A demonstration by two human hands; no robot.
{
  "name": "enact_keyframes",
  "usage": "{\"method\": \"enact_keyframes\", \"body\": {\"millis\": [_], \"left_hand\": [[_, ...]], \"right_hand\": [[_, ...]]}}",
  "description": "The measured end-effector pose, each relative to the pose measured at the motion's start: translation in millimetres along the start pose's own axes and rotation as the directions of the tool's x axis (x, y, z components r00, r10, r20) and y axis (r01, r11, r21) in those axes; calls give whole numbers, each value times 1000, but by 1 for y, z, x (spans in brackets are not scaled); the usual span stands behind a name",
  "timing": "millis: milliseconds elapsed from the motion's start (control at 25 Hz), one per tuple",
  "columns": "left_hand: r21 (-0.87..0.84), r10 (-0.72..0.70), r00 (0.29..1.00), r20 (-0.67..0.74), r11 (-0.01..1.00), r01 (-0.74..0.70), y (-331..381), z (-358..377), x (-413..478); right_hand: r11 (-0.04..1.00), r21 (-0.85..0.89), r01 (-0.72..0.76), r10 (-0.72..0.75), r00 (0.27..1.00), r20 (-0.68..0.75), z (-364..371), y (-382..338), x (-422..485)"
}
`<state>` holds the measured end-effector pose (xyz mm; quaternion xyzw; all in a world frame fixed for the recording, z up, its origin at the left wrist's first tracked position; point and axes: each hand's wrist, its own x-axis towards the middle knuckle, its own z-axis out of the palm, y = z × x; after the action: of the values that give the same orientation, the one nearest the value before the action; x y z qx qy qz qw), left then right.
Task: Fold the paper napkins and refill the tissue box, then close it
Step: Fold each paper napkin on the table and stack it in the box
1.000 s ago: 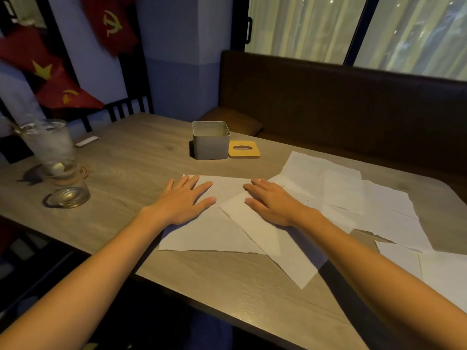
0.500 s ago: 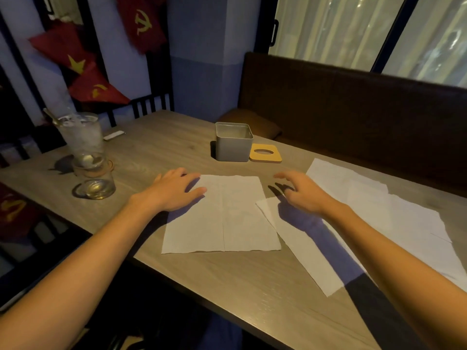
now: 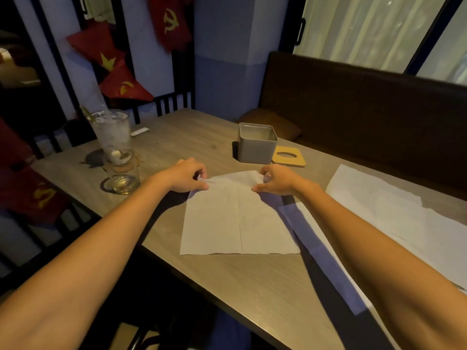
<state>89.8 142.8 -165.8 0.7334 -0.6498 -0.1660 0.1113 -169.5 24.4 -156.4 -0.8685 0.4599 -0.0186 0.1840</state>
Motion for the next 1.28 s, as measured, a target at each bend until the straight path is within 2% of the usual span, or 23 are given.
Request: {"method": "enact_keyframes", "body": {"millis": [120,240,440,560,680,840,1080,1280], "left_hand": [[-217,-1,997,-75,976,-15,-6,1,-1],[-371,-27,981,-193,928,-48,-2,0,-8],[-373,35,927,-374,909,-185,1,-16,-37],[-368,74,895,-439,894,-254,1,-21,-61],[-350,136,895,-424,887,-301,4,-15,-90],[-230,256,918,-303,915,-330,10,1,-118],[-195,243,951,-191,940,-279,8,16,-130],[-198,236,962,-138,945,-260,-2,24,-131]], "right_hand": [[999,27,41,-41,999,-18,-2,-7,-1],[988,87,125,-116,988,-102,-5,-14,-10],[961,86,264,-239,944,-230,-27,-31,-36],[947,37,320,-302,921,-246,-33,-35,-55],[931,27,365,-358,923,-142,-27,-31,-71],[926,6,376,-376,926,7,-18,-19,-83],[932,-74,354,-348,934,78,-3,-12,-101],[935,-84,346,-340,938,73,4,-4,-104]]}}
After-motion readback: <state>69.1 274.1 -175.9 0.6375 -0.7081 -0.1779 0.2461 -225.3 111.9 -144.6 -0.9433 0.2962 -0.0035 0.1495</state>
